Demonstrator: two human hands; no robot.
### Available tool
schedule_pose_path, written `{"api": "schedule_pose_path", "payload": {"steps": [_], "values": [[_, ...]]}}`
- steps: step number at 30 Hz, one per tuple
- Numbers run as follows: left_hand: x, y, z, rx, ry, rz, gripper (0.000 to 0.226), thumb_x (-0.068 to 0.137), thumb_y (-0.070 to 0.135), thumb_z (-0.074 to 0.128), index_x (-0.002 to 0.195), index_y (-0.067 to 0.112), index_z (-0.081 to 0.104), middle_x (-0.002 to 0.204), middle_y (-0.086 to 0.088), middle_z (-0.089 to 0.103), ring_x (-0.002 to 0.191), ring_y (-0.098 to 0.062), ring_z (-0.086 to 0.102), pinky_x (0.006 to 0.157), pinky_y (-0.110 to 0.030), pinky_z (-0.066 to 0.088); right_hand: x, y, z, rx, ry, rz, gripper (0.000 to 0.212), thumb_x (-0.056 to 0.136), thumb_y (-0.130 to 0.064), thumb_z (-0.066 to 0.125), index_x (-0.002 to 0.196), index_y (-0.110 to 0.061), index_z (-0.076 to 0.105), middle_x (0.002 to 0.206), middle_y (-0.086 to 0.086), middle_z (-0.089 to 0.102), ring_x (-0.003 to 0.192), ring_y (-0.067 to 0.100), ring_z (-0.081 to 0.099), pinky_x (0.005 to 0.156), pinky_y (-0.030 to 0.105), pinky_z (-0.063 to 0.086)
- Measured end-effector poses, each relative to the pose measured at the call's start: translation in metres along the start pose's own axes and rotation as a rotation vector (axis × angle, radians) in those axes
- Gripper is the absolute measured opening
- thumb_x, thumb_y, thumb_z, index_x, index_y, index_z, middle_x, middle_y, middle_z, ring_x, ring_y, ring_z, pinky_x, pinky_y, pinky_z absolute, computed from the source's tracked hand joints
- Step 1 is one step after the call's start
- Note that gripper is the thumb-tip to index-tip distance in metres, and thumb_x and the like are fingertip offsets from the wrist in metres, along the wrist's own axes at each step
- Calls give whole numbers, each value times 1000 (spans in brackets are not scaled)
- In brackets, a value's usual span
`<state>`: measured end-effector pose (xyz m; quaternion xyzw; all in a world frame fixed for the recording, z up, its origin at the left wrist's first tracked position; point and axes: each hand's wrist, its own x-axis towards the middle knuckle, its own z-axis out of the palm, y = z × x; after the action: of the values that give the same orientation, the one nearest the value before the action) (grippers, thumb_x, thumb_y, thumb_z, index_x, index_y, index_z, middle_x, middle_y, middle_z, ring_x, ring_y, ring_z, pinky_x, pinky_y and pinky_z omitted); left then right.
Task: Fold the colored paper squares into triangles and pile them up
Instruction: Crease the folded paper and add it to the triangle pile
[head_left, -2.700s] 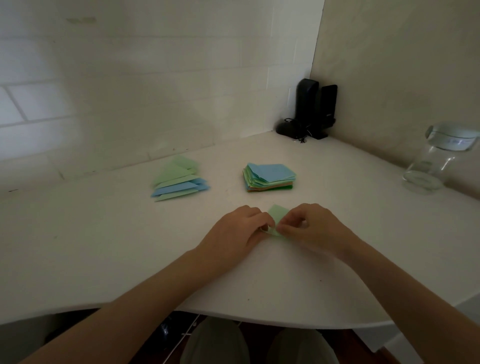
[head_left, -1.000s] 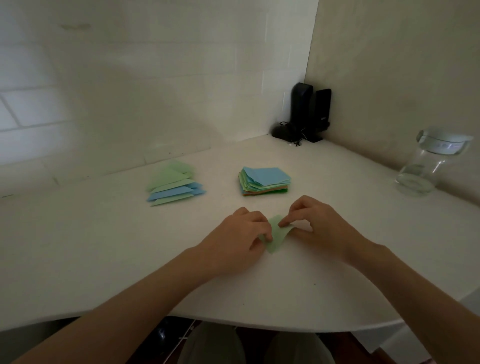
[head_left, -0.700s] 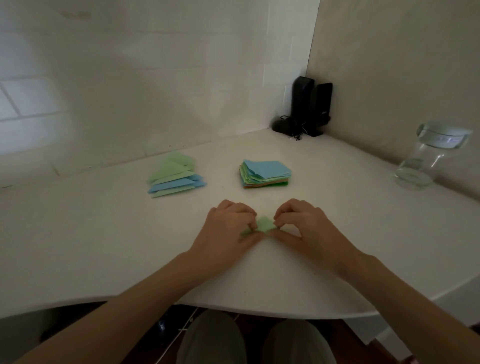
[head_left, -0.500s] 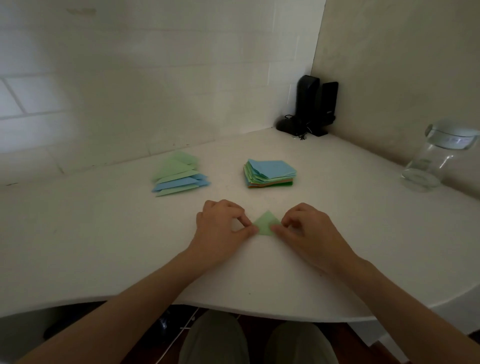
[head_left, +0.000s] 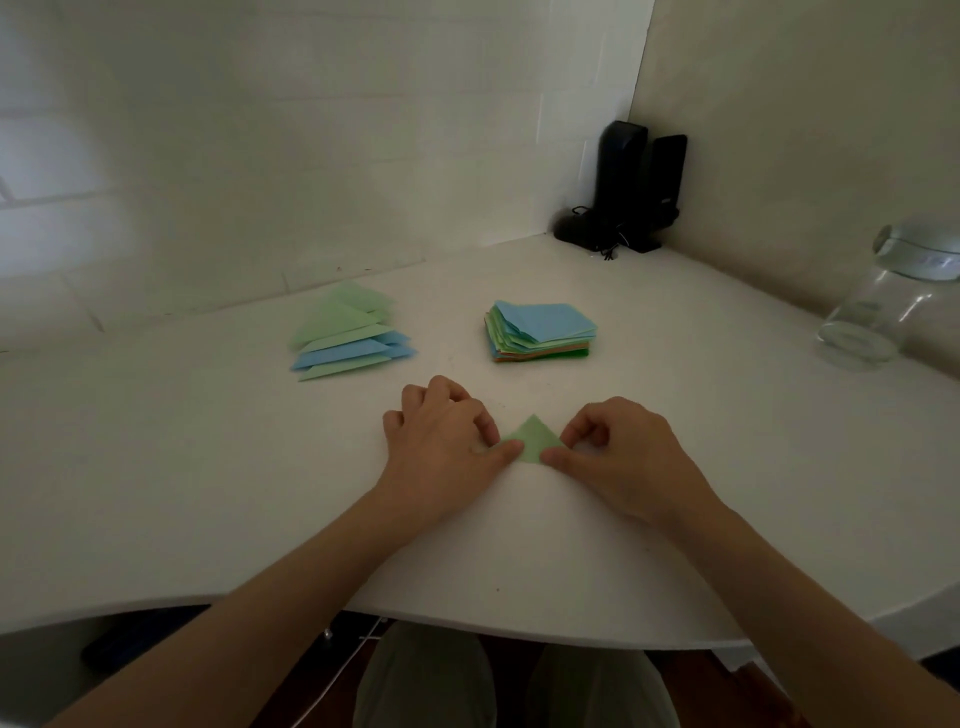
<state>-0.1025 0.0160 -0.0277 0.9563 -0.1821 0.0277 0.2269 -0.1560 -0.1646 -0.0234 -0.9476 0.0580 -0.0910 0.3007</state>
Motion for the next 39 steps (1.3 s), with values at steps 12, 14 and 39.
{"api": "schedule_pose_path", "payload": {"steps": [12,14,39], "values": [[-9,5,-9,-23,14,218,22,92,21,57,113,19,59,110,2,48,105,-17,46,82,-21,34,-1,7,-16,153,-106,48,20,71,-25,79,81,-37,66,78,-14,59,66,-5,51,58,2,35],[-13,16,-5,86,13,222,34,93,32,55,122,15,52,117,-4,47,106,-20,44,86,-26,37,-2,6,-14,153,-90,48,20,71,-25,79,83,-36,66,80,-14,60,70,-2,53,59,3,36],[32,-40,-46,-534,14,-67,7,92,16,59,88,13,63,63,15,69,67,-14,54,66,-29,43,34,-11,-11,87,268,-29,14,83,-34,68,85,-21,71,90,-4,64,75,4,55,64,-2,32]]}}
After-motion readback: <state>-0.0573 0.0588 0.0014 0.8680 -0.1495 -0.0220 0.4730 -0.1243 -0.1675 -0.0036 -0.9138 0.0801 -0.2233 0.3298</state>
